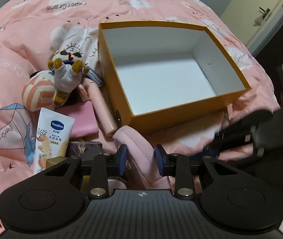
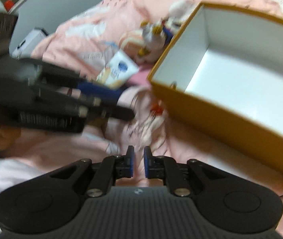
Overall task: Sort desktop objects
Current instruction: 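Close the right gripper on the pink pouch beside the keychain, then grasp the pink white-rimmed case with the left gripper while the right gripper holds the pouch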
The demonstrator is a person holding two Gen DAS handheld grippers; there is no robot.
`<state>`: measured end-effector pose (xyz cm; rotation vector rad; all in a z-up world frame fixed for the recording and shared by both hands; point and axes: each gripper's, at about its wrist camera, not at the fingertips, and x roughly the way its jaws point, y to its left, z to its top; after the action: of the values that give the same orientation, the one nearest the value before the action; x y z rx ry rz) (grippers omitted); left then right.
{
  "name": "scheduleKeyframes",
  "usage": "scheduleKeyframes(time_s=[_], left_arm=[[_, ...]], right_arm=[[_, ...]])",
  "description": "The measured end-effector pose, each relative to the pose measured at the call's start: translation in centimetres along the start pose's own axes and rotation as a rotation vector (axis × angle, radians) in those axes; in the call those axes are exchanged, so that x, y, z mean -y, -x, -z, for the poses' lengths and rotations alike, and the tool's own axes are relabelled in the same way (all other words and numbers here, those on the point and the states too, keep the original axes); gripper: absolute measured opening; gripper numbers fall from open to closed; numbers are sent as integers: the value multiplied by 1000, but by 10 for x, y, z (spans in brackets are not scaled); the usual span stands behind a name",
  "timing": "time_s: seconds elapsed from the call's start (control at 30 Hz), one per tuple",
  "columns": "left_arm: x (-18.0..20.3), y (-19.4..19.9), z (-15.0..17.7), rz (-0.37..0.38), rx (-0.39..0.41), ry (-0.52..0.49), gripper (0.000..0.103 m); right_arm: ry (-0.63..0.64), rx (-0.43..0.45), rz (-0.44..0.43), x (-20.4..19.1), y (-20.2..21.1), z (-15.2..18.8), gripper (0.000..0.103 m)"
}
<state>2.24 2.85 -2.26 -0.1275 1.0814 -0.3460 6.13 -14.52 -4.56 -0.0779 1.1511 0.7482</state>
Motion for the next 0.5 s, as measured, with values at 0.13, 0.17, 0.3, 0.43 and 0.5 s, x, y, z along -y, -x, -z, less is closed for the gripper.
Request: scheduleKeyframes(time_s=[0.13,0.17,0.3,0.43,0.5], left_arm=[[15,11,7,31,8,-91,32],[19,13,9,39,8,-113,31],[35,16,16,61,6,-172,27],[41,15,20,64,6,-195,27],[38,15,19,72,0,-182,28]], right_arm=[[-102,64,-7,11,17,-10,18],[-136,77,-30,14,19,-13,22],[-242,93,-121,18,23,-18,37],[-268,64,-124,12,14,-19,38],[-281,62,-117,14,13,-17,26]])
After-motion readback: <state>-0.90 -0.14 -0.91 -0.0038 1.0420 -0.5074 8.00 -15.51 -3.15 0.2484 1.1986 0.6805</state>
